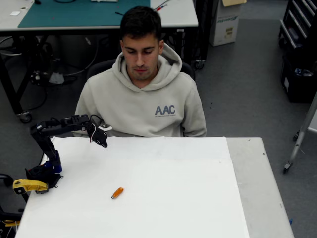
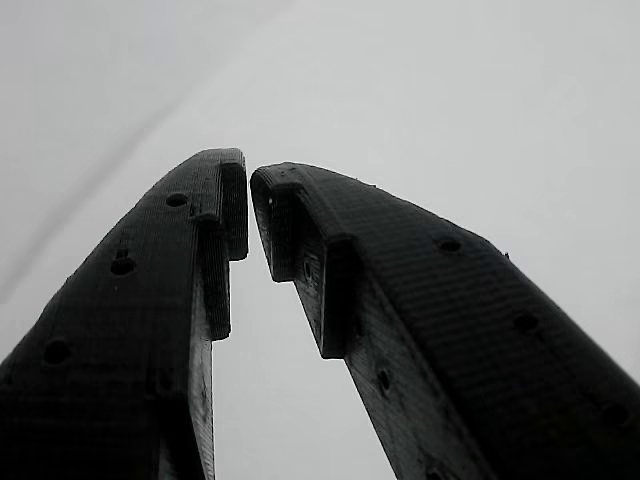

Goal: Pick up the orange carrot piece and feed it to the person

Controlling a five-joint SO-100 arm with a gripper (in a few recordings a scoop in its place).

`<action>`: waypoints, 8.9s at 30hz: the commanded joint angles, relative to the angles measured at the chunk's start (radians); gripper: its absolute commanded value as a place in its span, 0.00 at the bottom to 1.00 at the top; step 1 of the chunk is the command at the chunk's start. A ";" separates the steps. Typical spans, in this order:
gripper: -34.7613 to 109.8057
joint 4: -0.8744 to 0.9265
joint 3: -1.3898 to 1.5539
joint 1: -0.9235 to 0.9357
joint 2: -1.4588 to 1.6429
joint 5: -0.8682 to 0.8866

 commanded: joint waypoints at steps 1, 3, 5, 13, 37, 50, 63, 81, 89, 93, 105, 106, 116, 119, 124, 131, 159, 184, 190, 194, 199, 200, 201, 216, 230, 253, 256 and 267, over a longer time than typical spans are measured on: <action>0.22 0.015 -0.107 0.094 -0.003 -0.061; 0.22 0.020 -0.137 0.138 -0.028 -0.087; 0.22 0.021 -0.166 0.181 -0.051 -0.112; 0.22 0.023 -0.235 0.334 -0.172 -0.201; 0.22 0.023 -0.394 0.604 -0.353 -0.382; 0.22 0.023 -0.393 0.612 -0.356 -0.402; 0.22 0.011 -0.390 0.606 -0.356 -0.402; 0.38 0.011 -0.394 0.606 -0.356 -0.403; 0.38 0.009 -0.396 0.606 -0.425 -0.405; 0.38 0.009 -0.397 0.607 -0.449 -0.405; 0.38 0.009 -0.397 0.609 -0.451 -0.405; 0.38 0.009 -0.397 0.609 -0.451 -0.405; 0.38 0.021 -0.526 0.611 -0.453 -0.402; 0.38 0.015 -0.534 0.609 -0.454 -0.403; 0.38 0.020 -0.534 0.600 -0.459 -0.403; 0.38 0.011 -0.534 0.606 -0.543 -0.405; 0.38 0.011 -0.353 0.614 -0.552 -0.479; 0.22 0.011 -0.362 0.595 -0.532 -0.476; 0.22 0.011 -0.517 0.541 -0.532 -0.476; 0.22 0.017 -0.646 0.518 -0.532 -0.476; 0.22 0.011 -0.810 0.469 -0.532 -0.479; 0.22 0.011 -0.845 0.457 -0.532 -0.479; 0.22 0.011 -0.879 0.445 -0.532 -0.479; 0.22 0.009 -1.422 0.264 -0.629 -0.492; 0.22 0.009 -1.985 0.153 -0.953 -0.492; 0.22 -0.480 -2.198 -0.095 -1.175 -0.494; 0.22 -0.558 -2.198 -0.114 -1.184 -0.494; 0.22 -0.692 -2.197 -0.187 -1.189 -0.528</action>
